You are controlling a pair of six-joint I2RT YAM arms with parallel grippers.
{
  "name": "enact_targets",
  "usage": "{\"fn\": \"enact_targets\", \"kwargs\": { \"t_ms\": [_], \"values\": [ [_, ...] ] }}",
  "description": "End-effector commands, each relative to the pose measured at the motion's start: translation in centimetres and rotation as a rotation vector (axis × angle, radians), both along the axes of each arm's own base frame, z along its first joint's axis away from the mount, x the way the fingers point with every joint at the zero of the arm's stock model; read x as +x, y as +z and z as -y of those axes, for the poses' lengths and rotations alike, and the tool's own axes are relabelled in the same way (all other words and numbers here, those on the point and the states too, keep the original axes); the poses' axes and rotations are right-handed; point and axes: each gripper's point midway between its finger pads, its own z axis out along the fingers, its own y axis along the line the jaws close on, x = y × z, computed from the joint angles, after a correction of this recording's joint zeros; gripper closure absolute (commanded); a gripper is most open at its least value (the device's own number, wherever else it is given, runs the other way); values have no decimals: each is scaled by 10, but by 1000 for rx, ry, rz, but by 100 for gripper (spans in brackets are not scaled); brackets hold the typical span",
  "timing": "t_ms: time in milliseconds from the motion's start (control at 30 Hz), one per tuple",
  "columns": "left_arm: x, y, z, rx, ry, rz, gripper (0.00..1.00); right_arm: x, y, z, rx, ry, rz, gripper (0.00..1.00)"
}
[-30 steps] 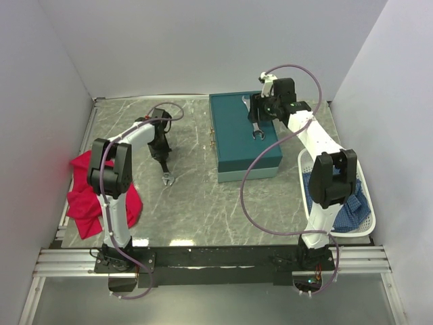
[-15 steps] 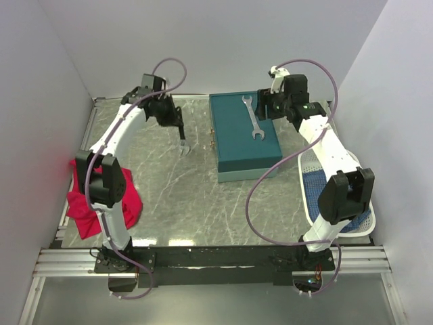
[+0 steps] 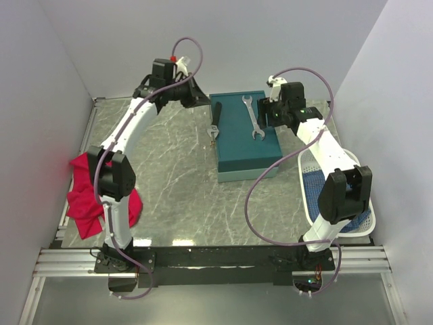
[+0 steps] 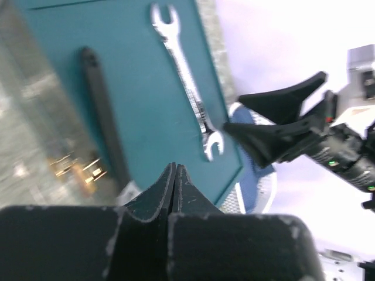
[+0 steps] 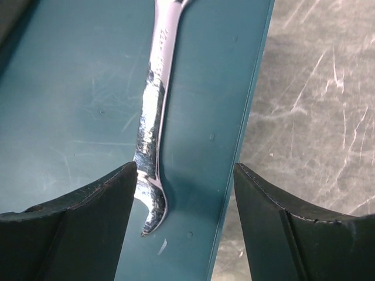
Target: Sort the tools into containers
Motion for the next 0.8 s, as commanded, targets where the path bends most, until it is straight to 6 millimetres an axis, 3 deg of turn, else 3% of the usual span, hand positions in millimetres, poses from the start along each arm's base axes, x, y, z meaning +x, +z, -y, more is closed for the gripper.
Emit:
{"fn": "enact_targets", "kwargs": {
  "t_ms": [0,133,233,267,333,400,467,567,633,700,733,767],
  "values": [
    [0,31,35,-137,-96,57,99,-5,25,7,-8,-6,73,26],
    [5,13,50,-144,-105,21,99,-5,22,7,-2,-9,67,26],
    [4,20,48,-136,-101,63,99,-6,29,6,2,-2,87,26],
    [7,24,45,-120,-89,92,86,-7,31,4,2,16,95,26],
    [10,44,37,-78,-77,197,70,-9,37,-5,32,66,111,26],
    [21,57,18,-24,-3,262,68,-10,48,-15,65,100,134,26],
    [31,58,-3,9,56,271,54,-10,55,-22,79,122,146,26],
    [39,36,-34,77,107,234,52,-9,65,-39,58,176,179,27],
    [36,11,-48,99,112,169,55,-9,71,-57,50,222,199,27],
    [34,-14,-67,135,137,110,74,-8,78,-72,59,257,214,34],
    [30,-19,-68,129,110,103,90,-7,72,-84,67,277,200,38],
    [29,-28,-74,133,113,78,99,-5,71,-90,86,278,194,43]
  ]
}}
